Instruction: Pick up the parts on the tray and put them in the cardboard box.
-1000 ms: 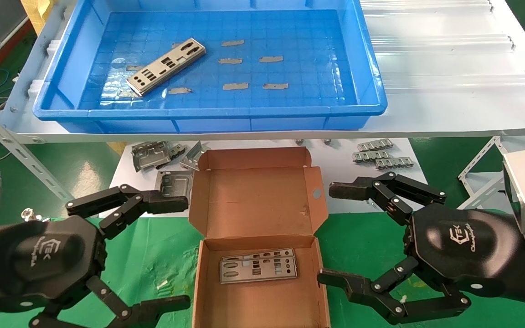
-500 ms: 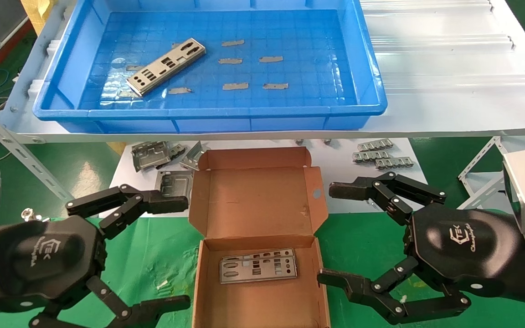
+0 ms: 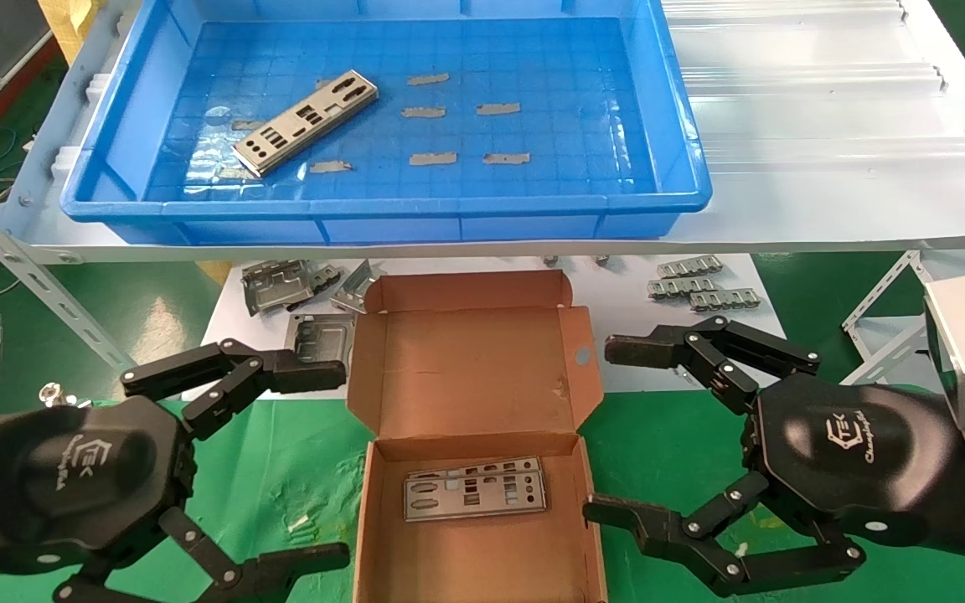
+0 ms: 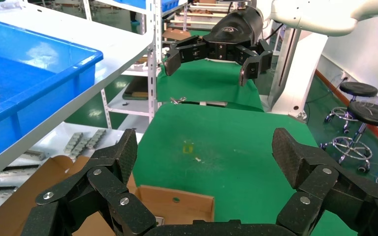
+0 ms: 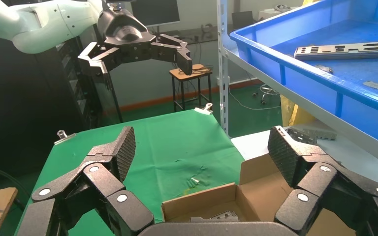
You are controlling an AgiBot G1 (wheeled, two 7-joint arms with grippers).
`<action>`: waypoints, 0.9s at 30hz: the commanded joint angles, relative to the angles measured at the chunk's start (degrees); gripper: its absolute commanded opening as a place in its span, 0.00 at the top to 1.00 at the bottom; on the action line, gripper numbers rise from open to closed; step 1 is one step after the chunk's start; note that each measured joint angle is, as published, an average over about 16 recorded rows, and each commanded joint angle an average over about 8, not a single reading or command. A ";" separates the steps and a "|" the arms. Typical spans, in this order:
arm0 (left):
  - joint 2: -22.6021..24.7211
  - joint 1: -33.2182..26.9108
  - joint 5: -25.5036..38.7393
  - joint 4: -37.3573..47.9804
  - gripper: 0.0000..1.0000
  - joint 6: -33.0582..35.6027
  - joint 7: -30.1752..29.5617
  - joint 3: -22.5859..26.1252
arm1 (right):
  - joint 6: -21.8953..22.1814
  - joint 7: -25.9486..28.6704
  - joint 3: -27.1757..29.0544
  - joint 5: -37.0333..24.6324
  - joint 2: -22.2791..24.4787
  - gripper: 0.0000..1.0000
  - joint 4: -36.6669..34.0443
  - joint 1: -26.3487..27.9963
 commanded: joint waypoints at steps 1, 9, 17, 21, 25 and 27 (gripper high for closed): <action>0.00 0.00 0.00 0.00 0.00 0.00 0.00 0.00 | 0.00 0.00 0.00 0.00 0.00 0.00 0.00 0.00; 0.00 0.00 0.00 0.00 0.00 0.00 0.00 0.00 | 0.00 0.00 0.00 0.00 0.00 0.00 0.00 0.00; 0.00 0.00 0.00 0.00 0.00 0.00 0.00 0.00 | 0.00 0.00 0.00 0.00 0.00 0.00 0.00 0.00; 0.00 0.00 0.00 0.00 0.00 0.00 0.00 0.00 | 0.00 0.00 0.00 0.00 0.00 0.00 0.00 0.00; 0.00 0.00 0.00 0.00 0.00 0.00 0.00 0.00 | 0.00 0.00 0.00 0.00 0.00 0.00 0.00 0.00; 0.00 0.00 0.00 0.00 0.00 0.00 0.00 0.00 | 0.00 0.00 0.00 0.00 0.00 0.00 0.00 0.00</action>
